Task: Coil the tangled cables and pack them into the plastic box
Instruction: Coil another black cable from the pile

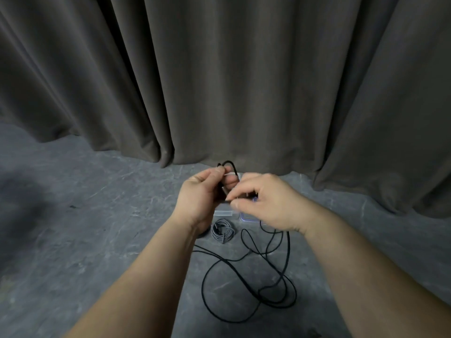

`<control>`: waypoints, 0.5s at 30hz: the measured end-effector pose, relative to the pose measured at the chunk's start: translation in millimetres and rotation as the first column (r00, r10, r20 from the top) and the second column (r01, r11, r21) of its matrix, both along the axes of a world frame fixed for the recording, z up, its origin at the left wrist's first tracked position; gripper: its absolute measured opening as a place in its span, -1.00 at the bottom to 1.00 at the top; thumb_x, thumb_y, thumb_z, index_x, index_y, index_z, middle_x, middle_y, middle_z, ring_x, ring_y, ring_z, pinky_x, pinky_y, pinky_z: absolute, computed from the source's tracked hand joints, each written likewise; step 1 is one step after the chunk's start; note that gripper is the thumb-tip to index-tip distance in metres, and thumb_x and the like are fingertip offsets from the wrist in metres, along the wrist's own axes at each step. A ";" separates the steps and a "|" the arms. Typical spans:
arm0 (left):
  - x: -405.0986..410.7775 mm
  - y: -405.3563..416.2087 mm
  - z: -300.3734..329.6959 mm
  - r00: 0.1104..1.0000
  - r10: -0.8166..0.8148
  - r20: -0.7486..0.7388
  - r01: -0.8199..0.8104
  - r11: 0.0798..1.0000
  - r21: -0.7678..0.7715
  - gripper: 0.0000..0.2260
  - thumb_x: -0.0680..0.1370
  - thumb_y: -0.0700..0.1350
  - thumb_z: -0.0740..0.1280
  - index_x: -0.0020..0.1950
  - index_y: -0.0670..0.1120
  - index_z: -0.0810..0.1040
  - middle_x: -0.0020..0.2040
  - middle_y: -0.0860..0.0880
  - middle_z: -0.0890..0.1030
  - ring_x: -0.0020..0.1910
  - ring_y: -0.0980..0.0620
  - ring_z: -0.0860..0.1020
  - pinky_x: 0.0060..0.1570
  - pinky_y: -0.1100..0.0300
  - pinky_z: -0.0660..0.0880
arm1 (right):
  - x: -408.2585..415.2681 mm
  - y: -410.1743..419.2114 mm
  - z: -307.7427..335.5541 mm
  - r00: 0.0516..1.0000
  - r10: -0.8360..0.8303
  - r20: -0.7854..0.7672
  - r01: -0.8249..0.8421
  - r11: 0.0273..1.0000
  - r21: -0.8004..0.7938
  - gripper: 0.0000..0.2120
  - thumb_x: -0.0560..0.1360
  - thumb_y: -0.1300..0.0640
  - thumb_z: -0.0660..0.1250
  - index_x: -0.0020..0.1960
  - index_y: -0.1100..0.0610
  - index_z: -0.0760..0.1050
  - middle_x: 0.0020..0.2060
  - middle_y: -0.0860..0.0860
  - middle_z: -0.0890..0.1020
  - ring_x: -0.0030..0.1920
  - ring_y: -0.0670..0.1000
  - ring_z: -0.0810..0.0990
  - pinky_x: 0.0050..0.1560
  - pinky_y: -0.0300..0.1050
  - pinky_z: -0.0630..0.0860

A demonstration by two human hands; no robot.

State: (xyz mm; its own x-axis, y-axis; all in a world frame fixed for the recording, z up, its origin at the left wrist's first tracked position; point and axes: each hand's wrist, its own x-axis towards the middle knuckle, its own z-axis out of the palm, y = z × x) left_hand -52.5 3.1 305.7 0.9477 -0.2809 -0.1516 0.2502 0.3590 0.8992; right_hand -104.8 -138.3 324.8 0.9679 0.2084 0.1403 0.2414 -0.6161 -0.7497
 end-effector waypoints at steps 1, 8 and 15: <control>-2.0 -1.1 0.1 1.000 -0.023 0.008 0.023 1.000 0.020 -0.85 0.61 -0.20 0.23 -0.04 -0.20 0.58 -0.28 -0.09 0.64 -0.29 0.01 0.61 -0.21 0.18 0.56 | 0.9 -1.3 -0.5 0.997 -0.056 0.047 0.053 0.997 0.061 -0.89 0.46 0.19 0.43 -0.06 0.02 0.69 -0.19 -0.12 0.54 -0.16 -0.18 0.54 -0.08 -0.36 0.42; -11.8 -15.2 2.9 0.991 -0.137 -0.003 0.137 0.991 -0.011 -0.80 0.65 -0.21 0.16 -0.04 -0.28 0.51 -0.44 -0.05 0.52 -0.43 0.04 0.52 -0.31 0.22 0.54 | 9.3 -11.3 -10.8 0.905 -0.423 0.049 0.369 0.837 0.404 -0.81 0.37 0.24 0.51 -0.29 0.03 0.55 -0.38 -0.07 0.57 -0.36 -0.17 0.47 -0.27 -0.29 0.45; -12.8 -18.5 4.3 0.979 -0.201 -0.014 0.201 0.979 -0.028 -0.79 0.65 -0.23 0.12 -0.01 -0.29 0.50 -0.43 -0.03 0.35 -0.41 0.06 0.38 -0.28 0.22 0.40 | 13.7 -15.2 -17.4 0.884 -0.468 -0.005 0.413 0.775 0.479 -0.86 0.39 0.24 0.49 -0.27 0.05 0.60 -0.34 -0.01 0.67 -0.34 -0.14 0.56 -0.21 -0.23 0.51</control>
State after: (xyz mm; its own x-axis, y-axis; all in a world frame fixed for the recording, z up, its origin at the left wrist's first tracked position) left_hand -65.3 -15.4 310.0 0.8688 -0.4697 -0.1567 0.3343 0.3230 0.8854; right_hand -91.1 -153.5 307.4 0.9107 -0.3510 0.2177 0.1235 -0.2715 -0.9545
